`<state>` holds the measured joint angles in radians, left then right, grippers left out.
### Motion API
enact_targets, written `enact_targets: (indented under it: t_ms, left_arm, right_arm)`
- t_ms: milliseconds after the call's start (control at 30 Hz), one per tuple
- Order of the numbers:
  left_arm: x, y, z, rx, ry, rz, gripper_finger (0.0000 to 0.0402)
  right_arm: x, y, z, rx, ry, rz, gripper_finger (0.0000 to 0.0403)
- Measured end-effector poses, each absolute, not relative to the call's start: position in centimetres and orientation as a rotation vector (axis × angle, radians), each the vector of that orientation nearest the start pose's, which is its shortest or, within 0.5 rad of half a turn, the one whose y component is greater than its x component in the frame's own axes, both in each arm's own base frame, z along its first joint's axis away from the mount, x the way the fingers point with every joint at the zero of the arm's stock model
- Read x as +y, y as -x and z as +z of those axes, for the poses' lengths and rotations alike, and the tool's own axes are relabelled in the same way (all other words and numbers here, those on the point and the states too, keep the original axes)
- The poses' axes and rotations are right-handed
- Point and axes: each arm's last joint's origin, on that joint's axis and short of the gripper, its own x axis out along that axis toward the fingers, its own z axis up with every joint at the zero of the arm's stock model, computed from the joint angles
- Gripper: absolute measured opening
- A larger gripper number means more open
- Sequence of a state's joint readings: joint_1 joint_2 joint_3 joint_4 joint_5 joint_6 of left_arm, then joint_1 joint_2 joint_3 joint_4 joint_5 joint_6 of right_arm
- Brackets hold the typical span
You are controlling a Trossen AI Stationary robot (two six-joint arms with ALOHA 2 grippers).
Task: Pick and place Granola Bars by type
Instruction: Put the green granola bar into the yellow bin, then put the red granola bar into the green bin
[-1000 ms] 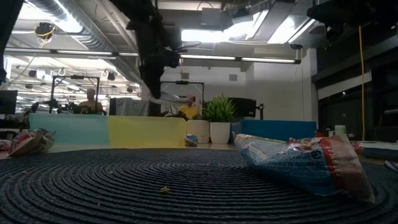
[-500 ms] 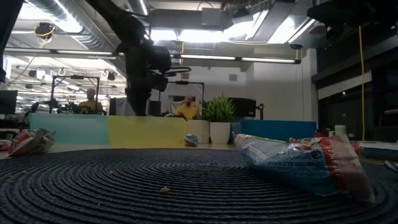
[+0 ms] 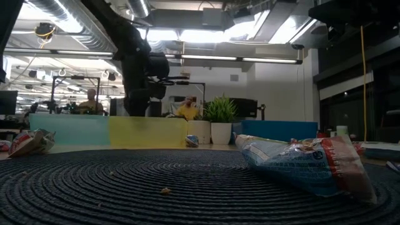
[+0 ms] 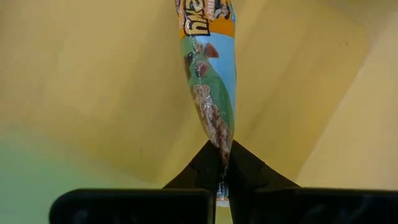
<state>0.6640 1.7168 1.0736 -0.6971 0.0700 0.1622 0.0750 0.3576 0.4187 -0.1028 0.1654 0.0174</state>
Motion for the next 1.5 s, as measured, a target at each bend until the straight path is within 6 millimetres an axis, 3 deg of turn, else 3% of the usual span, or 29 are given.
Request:
enact_targets:
  t_ms: [233, 800, 1200, 1367, 1500]
  left_arm:
    - [18.7, -24.2, 16.3, 1.319, 0.382, 0.402, 0.0016]
    - [18.7, -24.4, 16.3, 1.294, 0.402, 0.392, 0.0021]
    - [18.3, -24.7, 16.3, 1.306, 0.35, 0.362, 0.0095]
    - [17.6, -24.8, 17.8, 1.262, 0.323, 0.369, 0.0127]
    - [16.9, -24.5, 20.5, 1.195, 0.262, 0.42, 0.0138]
  right_arm:
    - [0.4, -11.0, 26.7, 0.041, -0.012, -0.09, 0.0013]
    - [0.3, -11.0, 26.7, 0.041, -0.012, -0.091, 0.0013]
    - [0.4, -11.0, 26.7, 0.041, -0.012, -0.09, 0.0013]
    - [0.4, -11.0, 26.7, 0.041, -0.012, -0.09, 0.0013]
    - [0.4, -11.0, 26.7, 0.041, -0.012, -0.09, 0.0013]
